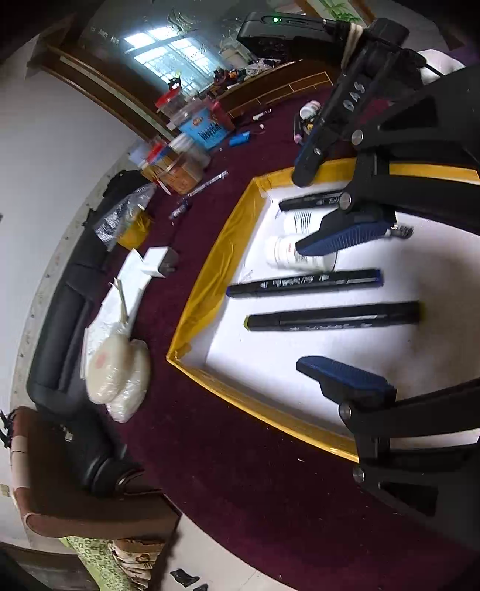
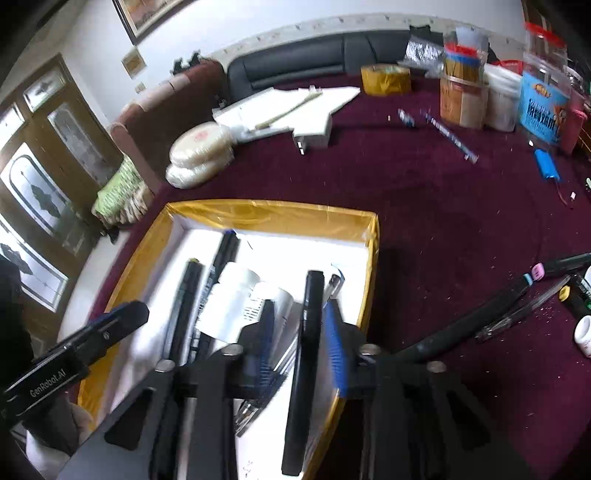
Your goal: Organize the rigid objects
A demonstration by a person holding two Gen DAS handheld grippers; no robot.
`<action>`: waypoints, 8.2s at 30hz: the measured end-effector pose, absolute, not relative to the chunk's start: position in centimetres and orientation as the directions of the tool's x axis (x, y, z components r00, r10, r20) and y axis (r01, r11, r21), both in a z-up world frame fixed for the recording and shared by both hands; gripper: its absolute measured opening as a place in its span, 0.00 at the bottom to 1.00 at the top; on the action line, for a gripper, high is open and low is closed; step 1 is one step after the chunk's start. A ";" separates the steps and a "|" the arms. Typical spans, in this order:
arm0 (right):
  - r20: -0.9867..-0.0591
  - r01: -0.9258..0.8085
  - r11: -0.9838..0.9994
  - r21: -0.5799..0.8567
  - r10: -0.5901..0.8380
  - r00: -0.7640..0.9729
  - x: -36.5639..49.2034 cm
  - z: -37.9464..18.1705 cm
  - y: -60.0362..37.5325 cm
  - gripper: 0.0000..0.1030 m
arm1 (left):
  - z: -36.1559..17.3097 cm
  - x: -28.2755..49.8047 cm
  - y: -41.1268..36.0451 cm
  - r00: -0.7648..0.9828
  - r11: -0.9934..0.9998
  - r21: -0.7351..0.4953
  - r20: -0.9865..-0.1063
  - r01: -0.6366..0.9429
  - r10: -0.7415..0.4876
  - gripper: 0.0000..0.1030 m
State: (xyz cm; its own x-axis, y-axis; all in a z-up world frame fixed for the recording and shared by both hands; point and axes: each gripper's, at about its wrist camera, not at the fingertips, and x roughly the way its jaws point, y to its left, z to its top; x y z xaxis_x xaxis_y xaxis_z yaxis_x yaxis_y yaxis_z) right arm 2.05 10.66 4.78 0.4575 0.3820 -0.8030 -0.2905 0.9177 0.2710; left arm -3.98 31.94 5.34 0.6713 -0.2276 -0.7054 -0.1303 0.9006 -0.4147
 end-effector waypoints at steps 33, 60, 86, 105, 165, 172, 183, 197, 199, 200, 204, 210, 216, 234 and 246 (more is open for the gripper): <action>-0.669 0.066 0.908 0.413 0.253 0.699 1.8 2.9 -21.8 0.50 | 2.1 4.0 3.6 0.489 0.943 0.096 -0.869 0.318 -0.076 0.67; -0.658 0.041 0.908 0.418 0.272 0.702 1.2 2.8 -21.4 0.50 | 2.3 0.2 5.7 0.442 0.941 -0.269 -0.833 0.204 -0.333 0.27; -0.658 -0.037 0.948 0.317 0.248 0.711 0.6 3.1 -18.5 0.50 | 2.9 0.5 6.8 0.528 0.938 -0.285 -0.775 0.197 -0.347 0.11; -0.824 -0.146 0.975 0.168 0.220 0.522 2.8 1.6 -5.5 0.51 | 9.9 -9.9 20.5 0.729 0.787 -0.560 -0.422 0.257 -0.539 0.12; -0.724 -0.327 0.723 0.609 0.675 0.144 2.2 1.4 21.4 0.14 | 5.7 -17.0 39.7 0.816 0.807 -0.503 -0.576 -0.308 -0.047 0.64; -0.705 -0.410 0.726 0.552 0.669 0.236 1.2 5.3 17.7 0.34 | 6.9 -16.6 37.0 0.812 0.845 -0.469 -0.579 -0.258 -0.073 0.65; -0.704 -0.240 0.864 0.443 0.501 0.503 0.3 6.8 -3.3 0.39 | 8.1 -14.6 29.7 0.777 0.900 -0.412 -0.610 -0.144 -0.155 0.68; -0.753 0.079 0.933 0.351 0.231 0.617 -1.2 4.0 -23.0 0.39 | 9.0 -12.5 17.7 0.700 0.935 -0.347 -0.650 0.073 -0.296 0.68; -0.756 0.040 0.937 0.347 0.254 0.603 -0.6 3.8 -22.0 0.39 | 9.1 -12.7 16.4 0.690 0.937 -0.332 -0.655 0.103 -0.308 0.68; -0.755 0.012 0.938 0.345 0.270 0.597 -0.2 3.7 -21.2 0.39 | 9.2 -12.8 15.9 0.687 0.939 -0.325 -0.656 0.116 -0.312 0.68; -0.768 -0.060 0.965 0.255 0.240 0.594 1.0 3.1 -18.4 0.39 | 9.2 -13.1 14.6 0.677 0.939 -0.315 -0.661 0.139 -0.322 0.68; -0.796 -0.192 0.921 0.339 0.390 0.464 0.1 2.4 -14.2 0.40 | 8.6 -12.8 13.5 0.651 0.933 -0.327 -0.677 0.152 -0.343 0.68; -0.709 -0.254 0.828 0.499 0.559 0.430 -1.6 3.3 -13.9 0.40 | 8.0 -12.8 11.9 0.613 0.921 -0.335 -0.691 0.198 -0.382 0.68; -0.800 -0.307 0.888 0.343 0.447 0.400 -0.2 1.1 -13.4 0.45 | 5.8 -9.7 6.6 0.512 0.922 -0.324 -0.767 0.212 -0.388 0.68; -0.794 -0.265 0.949 0.172 0.293 0.532 -1.2 1.5 -13.6 0.13 | 3.4 -3.3 1.8 0.455 0.941 -0.284 -0.824 0.182 -0.336 0.68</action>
